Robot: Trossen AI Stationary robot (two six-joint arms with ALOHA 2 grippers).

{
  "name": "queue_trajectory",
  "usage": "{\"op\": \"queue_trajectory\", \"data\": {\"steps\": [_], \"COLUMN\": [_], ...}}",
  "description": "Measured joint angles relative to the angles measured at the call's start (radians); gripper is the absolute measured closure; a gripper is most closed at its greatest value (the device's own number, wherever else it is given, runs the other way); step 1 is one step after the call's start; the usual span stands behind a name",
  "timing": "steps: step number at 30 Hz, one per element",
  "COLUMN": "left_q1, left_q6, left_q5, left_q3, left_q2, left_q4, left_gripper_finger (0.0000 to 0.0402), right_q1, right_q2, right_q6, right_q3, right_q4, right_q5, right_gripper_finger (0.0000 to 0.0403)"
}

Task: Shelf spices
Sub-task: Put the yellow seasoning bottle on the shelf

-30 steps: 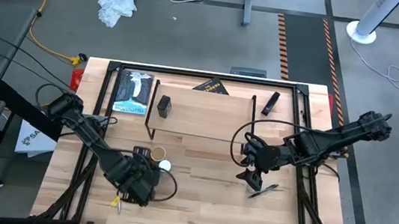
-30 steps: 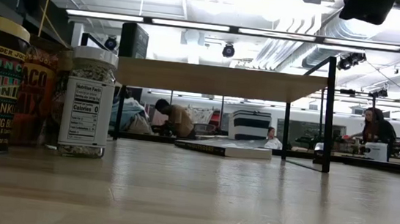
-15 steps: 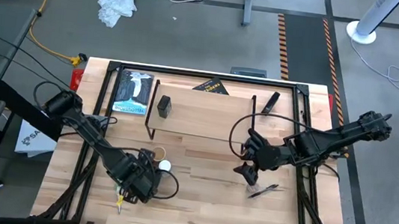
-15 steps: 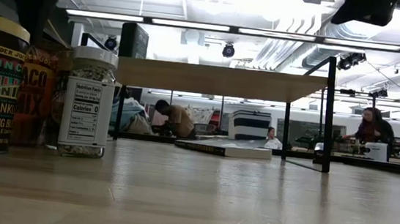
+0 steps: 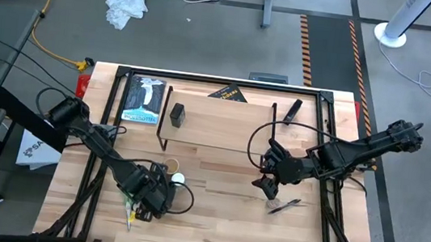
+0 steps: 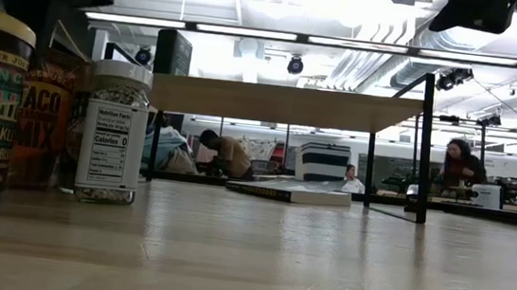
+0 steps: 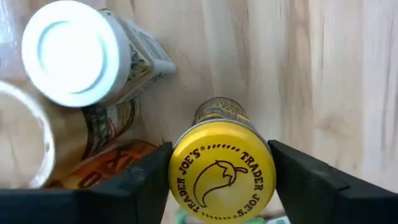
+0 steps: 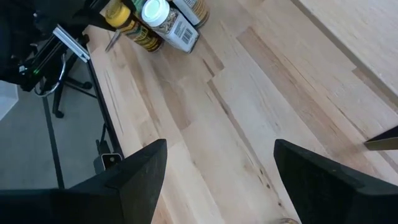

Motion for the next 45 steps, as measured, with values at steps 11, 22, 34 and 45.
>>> {"op": "queue_trajectory", "data": {"steps": [11,22,34,45], "left_q1": [0.015,0.152,0.572,0.685], "left_q6": [-0.037,0.096,0.074,-0.008], "left_q5": [-0.054,-0.264,-0.226,-0.147], "left_q3": [0.306,0.649,0.715,0.714], "left_q2": [-0.036,-0.038,-0.029,0.022], "left_q4": [-0.147,-0.398,-0.401,-0.542], "left_gripper_finger": [0.018,0.018,0.018,0.0174], "right_q1": [0.0,0.0,0.0,0.0], "right_q2": [0.0,0.0,0.0,0.0], "right_q6": [-0.028,-0.072,-0.05,-0.046], "right_q3": [0.0,0.0,0.0,0.0], "right_q4": [-0.002,-0.013,-0.017,-0.016], "right_q5": [-0.014,-0.017,-0.016,-0.001], "right_gripper_finger": [0.011,0.011,0.011,0.011]}}
